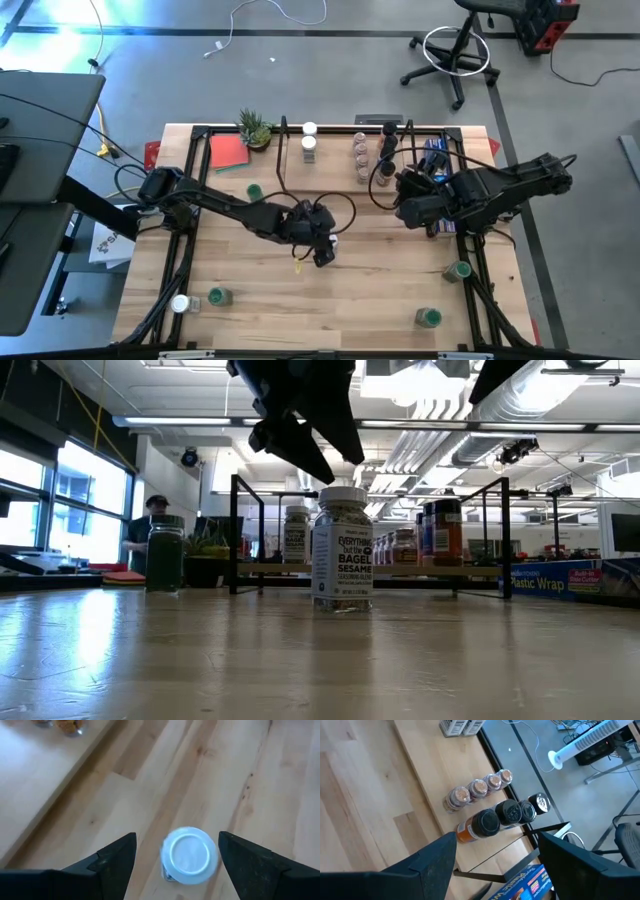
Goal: Shelf spices
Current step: Put the white seasoning bottle on the shelf, aligned with the other white seasoning bottle
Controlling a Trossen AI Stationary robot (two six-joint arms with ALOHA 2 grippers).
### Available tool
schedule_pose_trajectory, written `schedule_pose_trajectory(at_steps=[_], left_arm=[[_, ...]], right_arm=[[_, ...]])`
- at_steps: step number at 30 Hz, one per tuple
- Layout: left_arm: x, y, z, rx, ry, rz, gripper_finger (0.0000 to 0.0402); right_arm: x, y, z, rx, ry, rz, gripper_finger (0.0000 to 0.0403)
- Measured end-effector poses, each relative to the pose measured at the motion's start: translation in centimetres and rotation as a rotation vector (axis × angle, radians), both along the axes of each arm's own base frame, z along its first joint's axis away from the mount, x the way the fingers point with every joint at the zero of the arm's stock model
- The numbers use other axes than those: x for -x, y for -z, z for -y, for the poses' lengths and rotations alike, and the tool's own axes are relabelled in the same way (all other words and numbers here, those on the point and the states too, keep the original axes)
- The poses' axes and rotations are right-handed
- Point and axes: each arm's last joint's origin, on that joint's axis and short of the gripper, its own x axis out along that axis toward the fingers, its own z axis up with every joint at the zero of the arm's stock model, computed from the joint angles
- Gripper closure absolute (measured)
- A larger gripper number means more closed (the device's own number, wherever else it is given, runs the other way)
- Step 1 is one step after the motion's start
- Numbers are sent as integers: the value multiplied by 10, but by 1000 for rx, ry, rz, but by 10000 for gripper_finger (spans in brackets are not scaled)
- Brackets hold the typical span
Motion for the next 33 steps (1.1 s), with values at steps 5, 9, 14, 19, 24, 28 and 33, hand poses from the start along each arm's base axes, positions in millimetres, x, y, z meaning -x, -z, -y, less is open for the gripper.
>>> schedule_pose_trajectory(at_steps=[5,9,14,19,24,28,33], left_arm=[[-2,2,-2,17,-20,9,126],[-8,10,1,67,10,9,126],[-10,18,3,97,10,-22,126],[-9,19,3,66,18,-33,126],[-7,22,2,47,16,-54,126],[-5,27,2,65,14,-68,126],[-5,27,2,76,7,-59,126]], right_arm=[[0,0,0,-1,-1,-1,128],[0,0,0,0,-2,-3,128],[0,0,0,2,-4,-4,128],[0,0,0,2,-4,-5,128],[0,0,0,3,-5,-6,128],[0,0,0,3,-5,-6,128],[0,0,0,3,-5,-6,128]])
